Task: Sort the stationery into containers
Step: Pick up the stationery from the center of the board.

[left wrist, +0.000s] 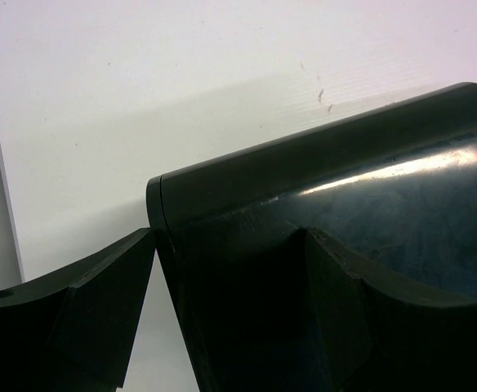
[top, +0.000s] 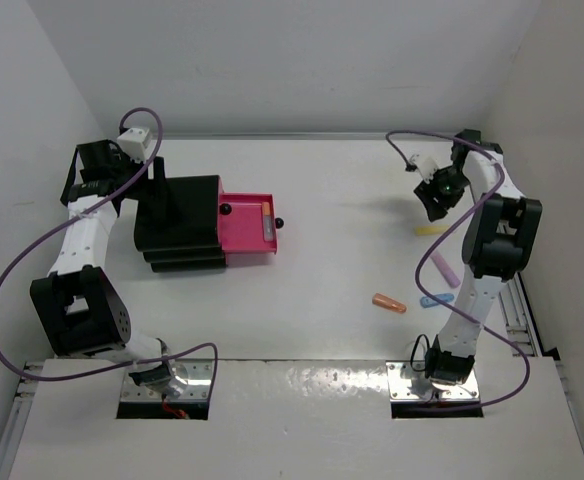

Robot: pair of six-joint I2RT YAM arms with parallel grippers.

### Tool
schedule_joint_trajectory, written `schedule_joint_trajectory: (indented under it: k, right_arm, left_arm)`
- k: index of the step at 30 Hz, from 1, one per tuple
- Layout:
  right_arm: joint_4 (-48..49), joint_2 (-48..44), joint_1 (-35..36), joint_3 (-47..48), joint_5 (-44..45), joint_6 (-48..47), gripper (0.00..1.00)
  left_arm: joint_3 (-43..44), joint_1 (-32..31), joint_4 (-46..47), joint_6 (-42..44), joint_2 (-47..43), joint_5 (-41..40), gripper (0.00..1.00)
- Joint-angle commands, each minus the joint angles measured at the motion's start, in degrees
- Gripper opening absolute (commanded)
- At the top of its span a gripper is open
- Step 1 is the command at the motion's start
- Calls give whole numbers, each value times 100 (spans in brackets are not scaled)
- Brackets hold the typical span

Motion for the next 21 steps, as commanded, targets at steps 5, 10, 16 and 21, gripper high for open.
schedule_joint_trajectory:
  k: [5,10,16,21]
  right_arm:
    - [-494,134,-128,-15,-203,-3622,57]
    - [-195,502,-41,63,-1,-3967,59]
    - [-212,671,153,-164,139,-4440,59]
    - [148,662,276,-604,386,-4653,50]
  left_arm:
    - [-309,-160,-1237,359,325,153,80]
    - [-300,-169,-1246,385,299,100,79]
    - [-282,-160,-1290,394,299,56,80]
    - [-300,-169,-1299,394,281,3,79]
